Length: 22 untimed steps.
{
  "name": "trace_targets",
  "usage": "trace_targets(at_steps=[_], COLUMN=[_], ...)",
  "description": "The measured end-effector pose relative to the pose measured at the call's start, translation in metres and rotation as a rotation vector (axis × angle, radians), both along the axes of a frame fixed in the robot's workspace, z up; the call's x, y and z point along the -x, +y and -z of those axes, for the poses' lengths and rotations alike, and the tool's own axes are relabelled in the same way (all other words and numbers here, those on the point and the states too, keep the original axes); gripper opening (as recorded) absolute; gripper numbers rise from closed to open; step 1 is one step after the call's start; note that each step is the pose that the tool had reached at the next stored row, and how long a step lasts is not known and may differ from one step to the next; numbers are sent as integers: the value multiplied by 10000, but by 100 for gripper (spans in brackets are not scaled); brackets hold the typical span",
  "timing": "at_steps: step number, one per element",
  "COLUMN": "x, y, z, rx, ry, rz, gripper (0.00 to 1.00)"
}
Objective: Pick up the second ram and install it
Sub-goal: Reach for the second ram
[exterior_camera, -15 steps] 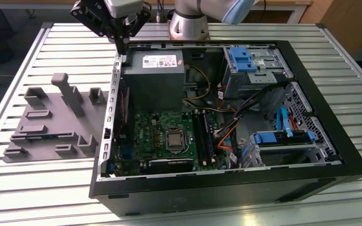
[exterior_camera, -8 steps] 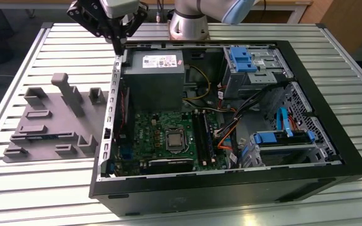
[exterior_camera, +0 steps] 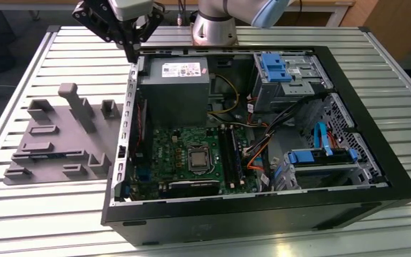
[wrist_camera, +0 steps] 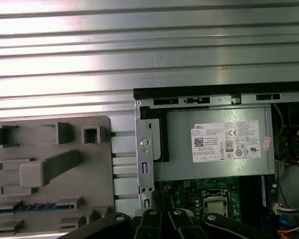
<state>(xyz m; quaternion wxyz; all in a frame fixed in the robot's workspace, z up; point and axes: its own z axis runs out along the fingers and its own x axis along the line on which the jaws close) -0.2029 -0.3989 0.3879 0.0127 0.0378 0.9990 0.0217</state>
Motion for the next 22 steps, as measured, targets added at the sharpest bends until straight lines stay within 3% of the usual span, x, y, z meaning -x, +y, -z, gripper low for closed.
trace_targets(at_steps=[22], x=[53], y=[0], z=[2], rx=[-1], ry=[0], rz=[2], gripper=[11])
